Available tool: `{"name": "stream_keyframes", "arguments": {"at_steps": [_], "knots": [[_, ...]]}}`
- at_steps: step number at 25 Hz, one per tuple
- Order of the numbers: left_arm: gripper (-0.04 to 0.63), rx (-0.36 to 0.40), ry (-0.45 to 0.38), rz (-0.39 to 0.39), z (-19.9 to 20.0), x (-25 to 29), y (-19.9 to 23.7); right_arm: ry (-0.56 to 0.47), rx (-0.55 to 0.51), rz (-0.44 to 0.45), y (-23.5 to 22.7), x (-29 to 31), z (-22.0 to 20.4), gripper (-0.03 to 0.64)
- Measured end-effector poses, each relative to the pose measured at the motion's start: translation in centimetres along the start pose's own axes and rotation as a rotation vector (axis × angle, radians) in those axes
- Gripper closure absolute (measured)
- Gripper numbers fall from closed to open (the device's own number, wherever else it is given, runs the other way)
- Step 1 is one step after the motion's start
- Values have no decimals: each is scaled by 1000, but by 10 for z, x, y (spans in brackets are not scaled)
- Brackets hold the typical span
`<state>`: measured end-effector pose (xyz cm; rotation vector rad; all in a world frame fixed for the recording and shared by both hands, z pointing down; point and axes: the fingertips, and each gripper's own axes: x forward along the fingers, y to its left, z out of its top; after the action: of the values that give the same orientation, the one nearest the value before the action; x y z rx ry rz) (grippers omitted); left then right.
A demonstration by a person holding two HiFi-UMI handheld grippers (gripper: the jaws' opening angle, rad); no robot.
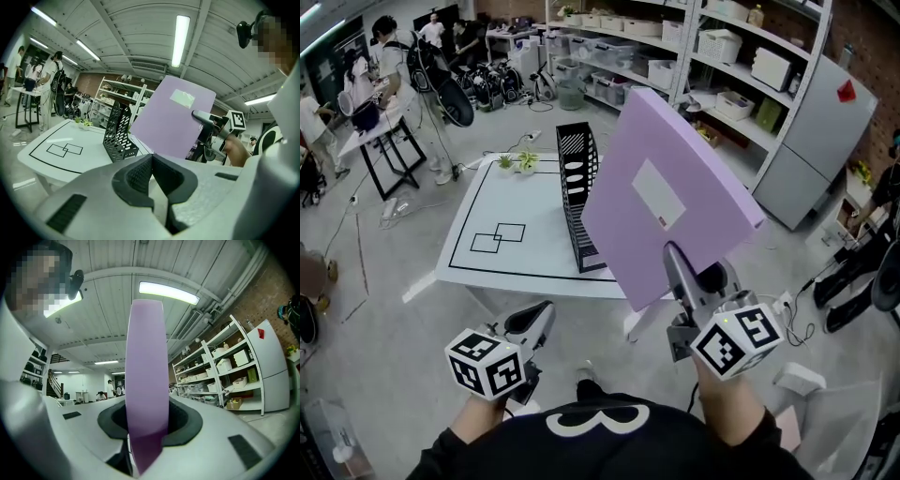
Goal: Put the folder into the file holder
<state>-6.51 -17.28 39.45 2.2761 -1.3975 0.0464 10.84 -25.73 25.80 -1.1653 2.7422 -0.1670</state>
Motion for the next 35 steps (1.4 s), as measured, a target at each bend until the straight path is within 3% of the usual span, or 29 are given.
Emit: {"name": "stream_keyframes", "arguments": {"at_steps": [10, 18, 26, 35], "knots": [[590, -2, -13, 53, 50, 50, 78, -5, -14, 22, -26, 105, 5, 472], [589, 13, -27, 71, 75, 72, 116, 2, -27, 9, -32, 150, 0, 472], [590, 18, 2, 36, 82, 78, 140, 15, -47, -52, -24, 175, -6, 472], [590, 57, 54, -56, 106, 73, 166, 46, -74, -169, -6, 203, -21, 472]]}}
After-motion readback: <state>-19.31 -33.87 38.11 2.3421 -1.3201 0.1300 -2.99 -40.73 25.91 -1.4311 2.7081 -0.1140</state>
